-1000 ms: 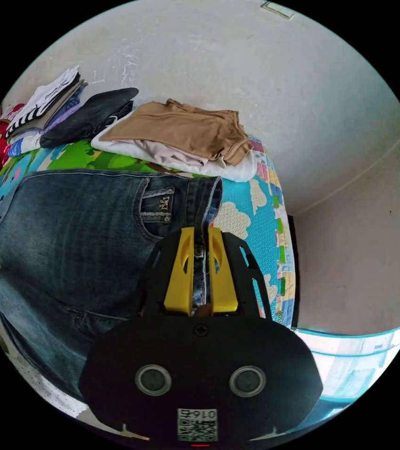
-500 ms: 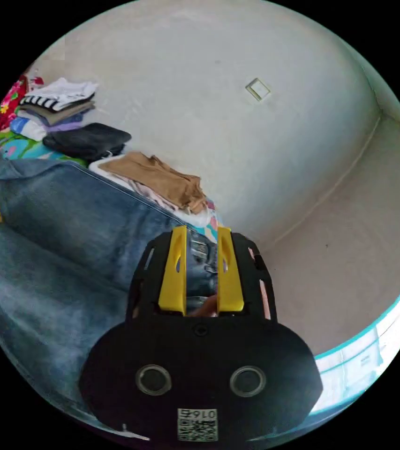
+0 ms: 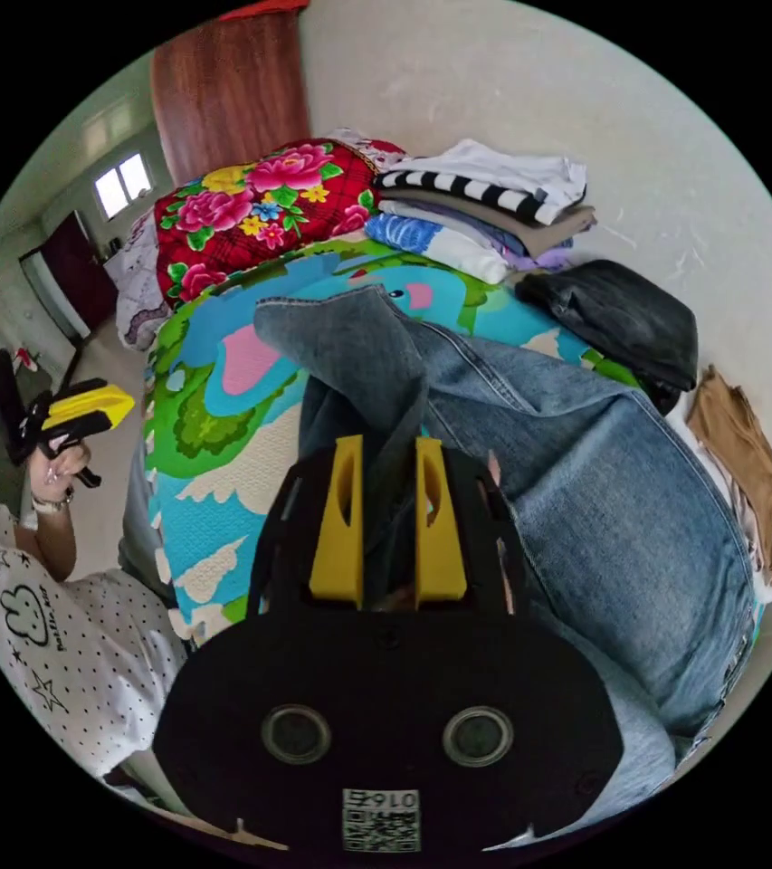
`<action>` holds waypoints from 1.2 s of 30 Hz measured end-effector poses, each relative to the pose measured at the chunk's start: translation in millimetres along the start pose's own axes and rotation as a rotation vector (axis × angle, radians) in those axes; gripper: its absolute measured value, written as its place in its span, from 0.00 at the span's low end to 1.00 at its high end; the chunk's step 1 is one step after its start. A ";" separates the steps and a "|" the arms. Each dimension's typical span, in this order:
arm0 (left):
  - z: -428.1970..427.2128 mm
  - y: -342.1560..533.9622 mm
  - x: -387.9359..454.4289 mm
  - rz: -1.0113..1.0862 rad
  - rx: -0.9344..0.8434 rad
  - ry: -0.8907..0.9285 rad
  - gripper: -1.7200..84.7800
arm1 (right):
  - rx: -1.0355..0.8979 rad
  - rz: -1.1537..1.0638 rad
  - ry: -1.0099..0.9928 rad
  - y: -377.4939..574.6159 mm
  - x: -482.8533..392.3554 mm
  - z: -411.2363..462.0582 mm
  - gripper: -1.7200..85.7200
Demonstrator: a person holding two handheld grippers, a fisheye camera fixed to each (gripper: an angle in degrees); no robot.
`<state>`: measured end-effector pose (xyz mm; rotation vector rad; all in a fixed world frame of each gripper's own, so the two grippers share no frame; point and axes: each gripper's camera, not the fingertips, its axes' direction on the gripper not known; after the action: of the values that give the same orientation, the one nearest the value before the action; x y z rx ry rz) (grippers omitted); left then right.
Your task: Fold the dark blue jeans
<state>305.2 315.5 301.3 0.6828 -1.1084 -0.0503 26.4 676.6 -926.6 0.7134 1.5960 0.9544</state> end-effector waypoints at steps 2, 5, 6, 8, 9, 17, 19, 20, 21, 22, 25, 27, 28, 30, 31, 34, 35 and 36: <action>-19.2 4.7 -13.7 -0.016 0.013 -0.026 0.01 | -0.063 0.068 0.011 -13.4 4.0 5.6 0.05; -44.3 9.6 -41.4 -0.089 0.060 -0.008 0.01 | 0.104 -0.048 0.063 -10.3 -35.8 -27.5 0.04; -50.5 9.9 -52.8 -0.112 0.080 0.018 0.02 | 0.165 -0.127 0.042 -6.1 -62.3 -44.2 0.04; -56.5 9.5 -67.3 -0.089 0.115 0.110 0.04 | 0.228 -0.269 -0.026 4.3 -106.9 -64.6 0.04; -58.5 9.4 -78.9 -0.089 0.134 0.201 0.07 | 0.233 -0.346 -0.102 11.9 -134.7 -72.5 0.04; -50.3 16.1 -126.8 -0.265 0.072 0.340 0.15 | -0.037 -0.479 -0.133 40.9 -246.6 -31.7 0.03; -46.5 -1.3 -107.1 -0.191 0.011 0.283 0.17 | -0.047 -0.390 -0.125 40.6 -250.3 -23.5 0.04; -44.8 -6.9 -100.4 -0.168 -0.003 0.272 0.17 | -0.042 -0.325 -0.137 40.0 -249.9 -21.8 0.04; -40.4 -18.8 -84.9 -0.114 -0.031 0.248 0.18 | -0.021 -0.258 -0.153 39.6 -248.6 -22.9 0.04; -34.7 -30.6 -68.6 -0.064 -0.057 0.211 0.18 | -0.008 -0.226 -0.162 39.4 -248.0 -24.2 0.04; -12.4 -56.8 -35.6 0.022 -0.130 0.058 0.19 | 0.036 -0.157 -0.163 39.6 -253.7 -32.2 0.05; 4.1 -69.9 -29.7 0.030 -0.187 -0.080 0.18 | 0.036 -0.183 -0.131 38.4 -264.7 -37.6 0.05; 13.6 -75.9 -31.2 0.028 -0.221 -0.156 0.17 | 0.032 -0.192 -0.122 37.8 -267.3 -38.9 0.06; 26.3 -81.0 -38.9 0.031 -0.306 -0.179 0.13 | 0.017 -0.213 -0.086 34.5 -275.4 -44.9 0.07; 19.9 -81.1 -47.9 0.009 -0.278 -0.095 0.10 | 0.017 -0.216 -0.079 33.8 -277.0 -46.6 0.07; -23.6 -67.9 -82.8 -0.060 -0.125 0.014 0.05 | 0.013 -0.208 -0.060 30.9 -280.6 -54.3 0.08; -36.7 -63.2 -92.1 -0.070 -0.083 0.027 0.05 | 0.016 -0.205 -0.064 30.0 -280.8 -57.5 0.08; -65.3 -52.0 -114.1 -0.106 -0.006 0.055 0.04 | 0.019 -0.206 -0.073 28.8 -280.6 -61.0 0.08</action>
<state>321.6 347.2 164.5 0.7332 -1.0185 -0.1254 30.0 441.6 -759.1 0.5774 1.5817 0.7557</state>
